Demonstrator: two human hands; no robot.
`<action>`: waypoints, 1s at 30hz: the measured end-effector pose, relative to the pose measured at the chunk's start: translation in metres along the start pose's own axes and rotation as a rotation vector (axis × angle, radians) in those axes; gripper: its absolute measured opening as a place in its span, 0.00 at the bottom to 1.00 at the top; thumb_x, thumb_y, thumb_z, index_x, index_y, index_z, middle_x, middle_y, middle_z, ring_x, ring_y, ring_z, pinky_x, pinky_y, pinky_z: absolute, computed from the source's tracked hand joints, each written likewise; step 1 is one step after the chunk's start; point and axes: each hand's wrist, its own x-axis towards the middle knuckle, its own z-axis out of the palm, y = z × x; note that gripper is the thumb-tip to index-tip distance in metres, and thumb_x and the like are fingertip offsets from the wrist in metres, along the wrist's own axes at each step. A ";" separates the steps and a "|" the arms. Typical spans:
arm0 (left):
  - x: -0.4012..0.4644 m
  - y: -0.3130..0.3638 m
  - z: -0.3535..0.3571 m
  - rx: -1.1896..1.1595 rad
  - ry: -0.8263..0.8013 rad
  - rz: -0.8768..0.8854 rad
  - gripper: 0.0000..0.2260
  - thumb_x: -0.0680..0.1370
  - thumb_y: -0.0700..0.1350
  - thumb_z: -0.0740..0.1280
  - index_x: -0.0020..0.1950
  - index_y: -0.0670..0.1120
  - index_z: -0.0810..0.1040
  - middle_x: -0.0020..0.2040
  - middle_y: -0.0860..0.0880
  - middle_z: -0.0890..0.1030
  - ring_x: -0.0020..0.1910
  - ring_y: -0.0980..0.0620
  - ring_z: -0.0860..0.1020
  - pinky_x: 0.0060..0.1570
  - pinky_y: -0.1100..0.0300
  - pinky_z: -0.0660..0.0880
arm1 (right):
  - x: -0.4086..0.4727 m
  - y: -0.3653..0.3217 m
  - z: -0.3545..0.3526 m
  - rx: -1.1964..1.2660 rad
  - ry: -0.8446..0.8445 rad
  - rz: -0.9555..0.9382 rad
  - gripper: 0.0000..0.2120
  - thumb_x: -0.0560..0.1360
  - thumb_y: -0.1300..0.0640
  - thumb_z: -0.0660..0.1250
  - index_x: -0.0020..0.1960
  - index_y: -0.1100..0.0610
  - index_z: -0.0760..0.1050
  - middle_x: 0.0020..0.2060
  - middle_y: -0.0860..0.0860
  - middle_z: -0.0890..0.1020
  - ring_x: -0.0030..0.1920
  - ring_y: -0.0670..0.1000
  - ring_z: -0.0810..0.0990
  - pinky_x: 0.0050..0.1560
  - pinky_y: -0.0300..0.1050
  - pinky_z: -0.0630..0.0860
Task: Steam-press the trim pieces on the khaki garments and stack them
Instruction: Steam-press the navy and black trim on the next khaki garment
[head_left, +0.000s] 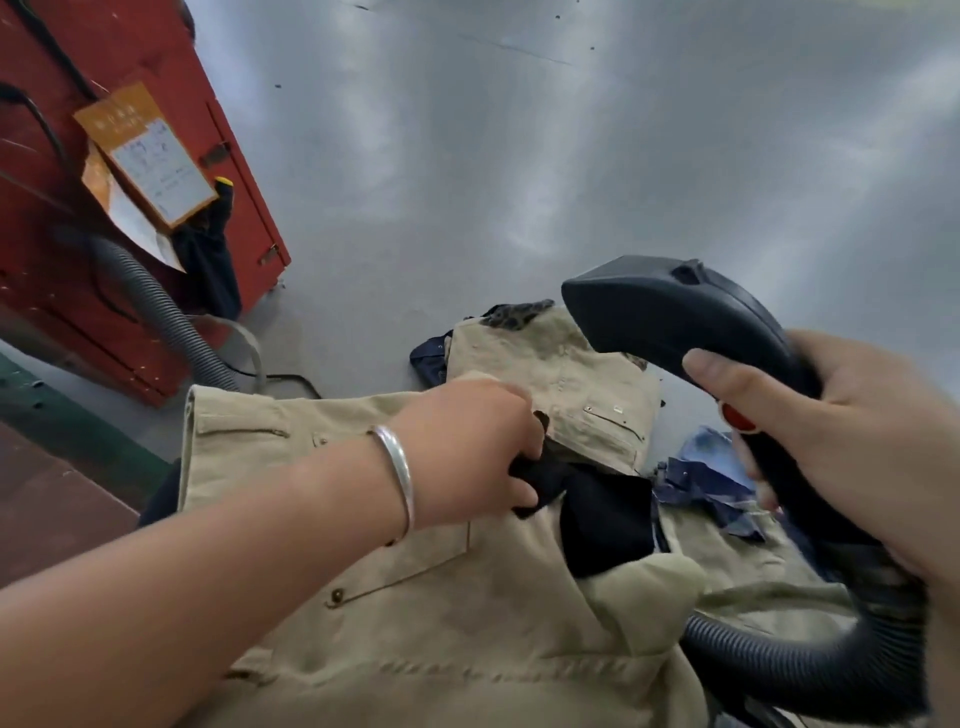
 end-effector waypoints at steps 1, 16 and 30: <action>0.002 -0.003 -0.002 -0.008 -0.048 0.023 0.18 0.71 0.58 0.70 0.59 0.54 0.79 0.53 0.55 0.75 0.48 0.56 0.71 0.46 0.63 0.68 | -0.002 0.001 0.001 -0.002 -0.012 -0.002 0.30 0.57 0.18 0.64 0.40 0.43 0.77 0.22 0.55 0.78 0.18 0.53 0.76 0.21 0.38 0.73; -0.028 -0.011 0.015 -0.533 0.365 -0.598 0.14 0.75 0.48 0.63 0.33 0.40 0.75 0.26 0.45 0.79 0.27 0.47 0.79 0.34 0.48 0.77 | -0.009 0.009 0.004 0.010 -0.080 0.005 0.19 0.63 0.25 0.67 0.39 0.39 0.77 0.21 0.53 0.78 0.18 0.49 0.75 0.19 0.35 0.70; -0.037 -0.012 0.020 0.038 0.530 0.193 0.06 0.68 0.30 0.70 0.39 0.40 0.82 0.42 0.46 0.82 0.39 0.44 0.79 0.38 0.53 0.77 | -0.017 0.010 0.001 0.077 -0.073 0.048 0.31 0.54 0.18 0.65 0.41 0.43 0.78 0.21 0.54 0.76 0.18 0.51 0.73 0.20 0.37 0.70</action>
